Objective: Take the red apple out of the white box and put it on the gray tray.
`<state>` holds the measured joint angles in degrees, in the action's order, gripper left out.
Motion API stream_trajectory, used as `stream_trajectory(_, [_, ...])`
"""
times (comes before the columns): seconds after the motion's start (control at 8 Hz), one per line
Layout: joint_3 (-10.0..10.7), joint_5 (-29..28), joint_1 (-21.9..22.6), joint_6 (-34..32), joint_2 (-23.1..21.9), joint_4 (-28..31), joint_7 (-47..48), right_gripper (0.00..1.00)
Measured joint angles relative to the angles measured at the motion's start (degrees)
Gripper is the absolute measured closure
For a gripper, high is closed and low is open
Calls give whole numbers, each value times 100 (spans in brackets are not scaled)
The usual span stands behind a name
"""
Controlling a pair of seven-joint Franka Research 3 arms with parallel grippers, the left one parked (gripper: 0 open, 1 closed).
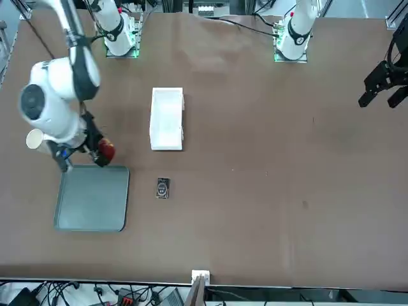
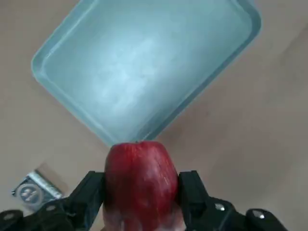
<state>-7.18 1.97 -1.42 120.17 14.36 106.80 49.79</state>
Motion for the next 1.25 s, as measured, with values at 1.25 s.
stream_trajectory(1.25, [-2, 13, -814, 1283, 1873, -791, -3257, 14])
